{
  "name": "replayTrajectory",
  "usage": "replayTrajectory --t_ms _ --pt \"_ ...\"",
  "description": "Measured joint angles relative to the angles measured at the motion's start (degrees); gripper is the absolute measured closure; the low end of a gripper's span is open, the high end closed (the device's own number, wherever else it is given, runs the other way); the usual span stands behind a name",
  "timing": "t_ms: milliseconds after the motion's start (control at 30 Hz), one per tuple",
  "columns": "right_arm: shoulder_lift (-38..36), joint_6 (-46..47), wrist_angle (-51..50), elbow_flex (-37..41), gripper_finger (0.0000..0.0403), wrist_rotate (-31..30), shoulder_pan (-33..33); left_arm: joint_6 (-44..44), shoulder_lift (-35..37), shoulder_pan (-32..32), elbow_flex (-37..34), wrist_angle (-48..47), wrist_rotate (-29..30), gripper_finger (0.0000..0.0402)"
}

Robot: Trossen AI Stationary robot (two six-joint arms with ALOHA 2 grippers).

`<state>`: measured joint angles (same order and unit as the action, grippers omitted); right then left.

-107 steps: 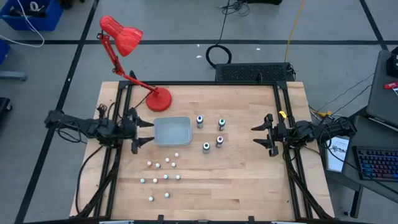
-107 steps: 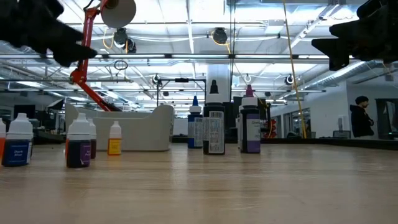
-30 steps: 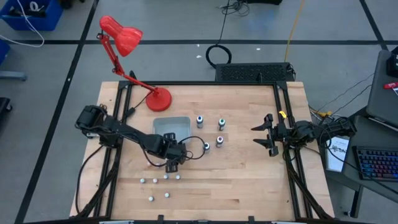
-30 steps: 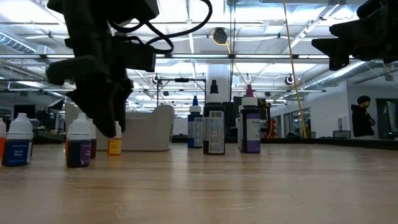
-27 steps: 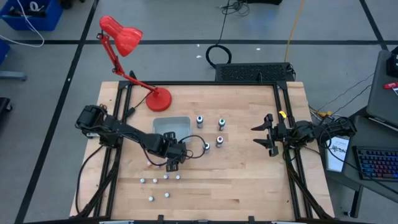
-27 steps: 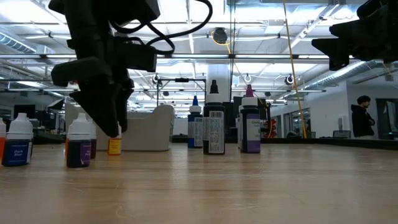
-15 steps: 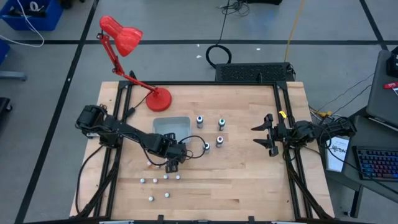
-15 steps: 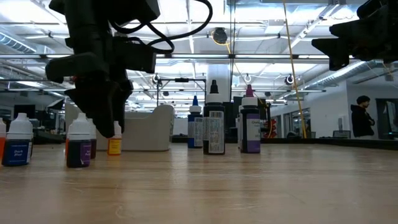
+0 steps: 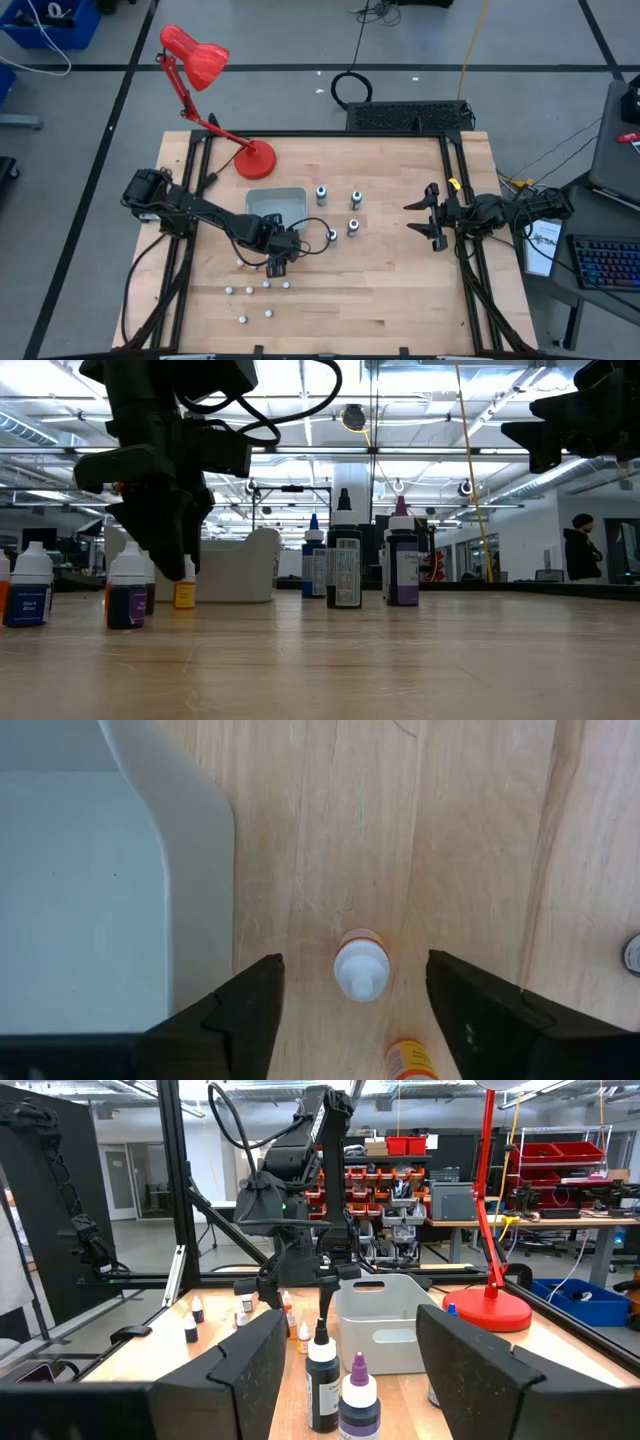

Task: Pick & Place food coloring
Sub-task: Put the small orange coloring bottle into the gray container

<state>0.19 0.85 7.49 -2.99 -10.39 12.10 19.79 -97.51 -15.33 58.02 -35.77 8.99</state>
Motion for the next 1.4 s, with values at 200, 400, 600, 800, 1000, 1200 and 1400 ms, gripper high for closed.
replayTrajectory --t_ms 200,400,600,800,1000,1200,1400 --pt "0.0 0.0 0.0 0.0 0.019 0.0 0.0 -0.1 0.0 0.0 0.0 0.0 -0.2 0.023" --pt "0.0 0.0 0.0 0.0 0.019 0.0 0.0 -0.1 0.0 0.0 0.0 0.0 -1.5 0.0273" --pt "0.0 0.0 0.0 0.0 0.019 0.0 0.0 -0.1 0.0 0.0 0.0 0.0 -1.6 0.0308" --pt "0.0 0.0 0.0 0.0 0.019 0.0 0.0 -0.1 0.1 0.0 0.0 0.1 -1.6 0.0332" --pt "0.0 0.0 0.0 0.0 0.019 0.0 0.0 -0.1 0.1 0.0 0.0 0.1 -1.6 0.0332" --pt "0.0 0.0 0.0 0.0 0.019 0.0 0.0 0.0 0.1 0.0 0.0 0.1 -2.1 0.0345" --pt "0.0 0.0 0.0 0.0 0.019 0.0 0.0 -0.1 0.1 0.0 0.0 1.4 -3.2 0.0329"
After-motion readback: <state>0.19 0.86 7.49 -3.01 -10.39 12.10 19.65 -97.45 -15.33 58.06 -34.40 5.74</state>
